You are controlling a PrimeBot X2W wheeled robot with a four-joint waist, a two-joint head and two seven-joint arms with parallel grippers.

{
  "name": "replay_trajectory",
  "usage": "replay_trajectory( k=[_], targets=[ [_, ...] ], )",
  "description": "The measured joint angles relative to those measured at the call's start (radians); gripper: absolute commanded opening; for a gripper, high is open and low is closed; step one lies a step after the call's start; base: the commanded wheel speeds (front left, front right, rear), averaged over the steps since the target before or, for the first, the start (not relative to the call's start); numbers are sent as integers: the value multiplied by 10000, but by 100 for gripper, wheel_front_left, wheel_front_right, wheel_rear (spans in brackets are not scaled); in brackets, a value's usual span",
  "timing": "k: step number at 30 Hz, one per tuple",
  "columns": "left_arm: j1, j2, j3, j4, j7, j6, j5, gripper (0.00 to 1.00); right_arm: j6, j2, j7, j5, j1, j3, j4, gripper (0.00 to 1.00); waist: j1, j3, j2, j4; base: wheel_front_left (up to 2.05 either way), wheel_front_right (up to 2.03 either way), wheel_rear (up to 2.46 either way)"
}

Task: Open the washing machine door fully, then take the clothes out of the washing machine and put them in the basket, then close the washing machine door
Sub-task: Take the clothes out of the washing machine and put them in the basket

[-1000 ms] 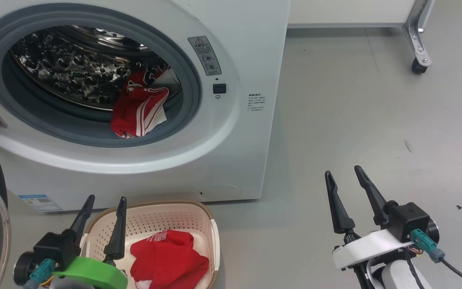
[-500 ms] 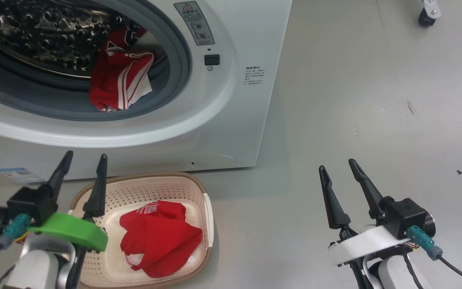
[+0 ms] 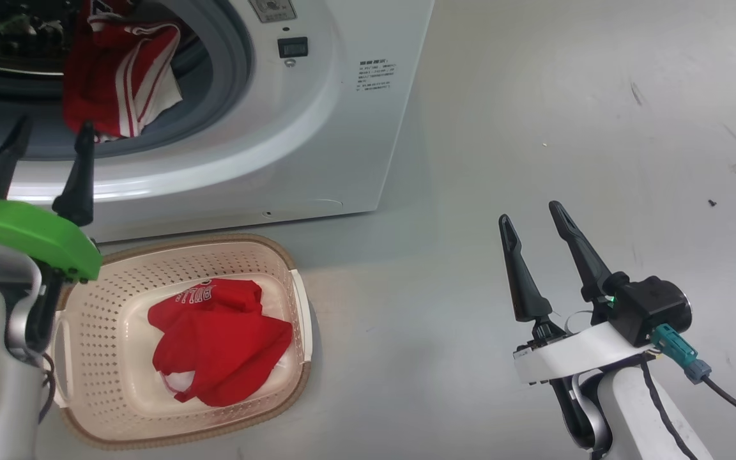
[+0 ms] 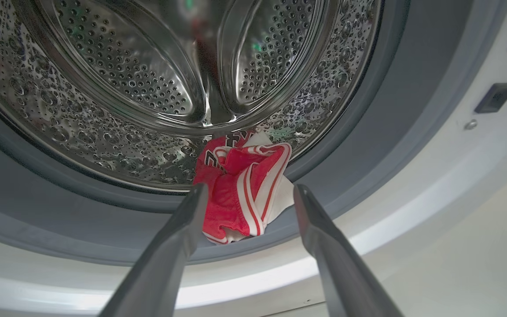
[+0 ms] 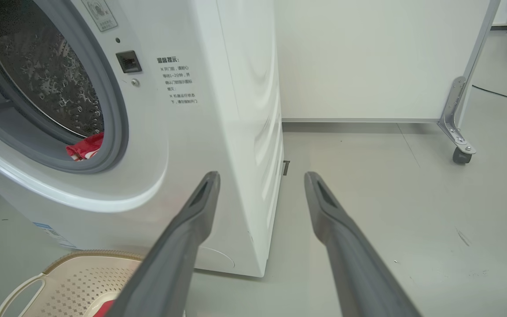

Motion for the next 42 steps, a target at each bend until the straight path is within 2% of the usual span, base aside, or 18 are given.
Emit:
replay_trajectory(
  k=[16,27,35,42],
  targets=[
    [-2171,384,-50,1590,1825,0,-153,100,-236,0,0,270,-672,205,-176,100,0,1273,0,-962,0,0,0],
    [-3134,602,10,2708,2393,46,-84,100,-330,2,0,362,-849,462,-199,100,0,1632,0,-1420,0,0,0],
    [-3778,610,100,3616,2765,357,-48,100,-414,2,-2,360,-855,506,-209,100,0,1796,0,-1552,0,0,0],
    [-4131,639,94,4123,2878,447,-25,100,-418,2,-2,360,-865,650,-230,100,1,1856,0,-1602,0,0,0]
  ],
)
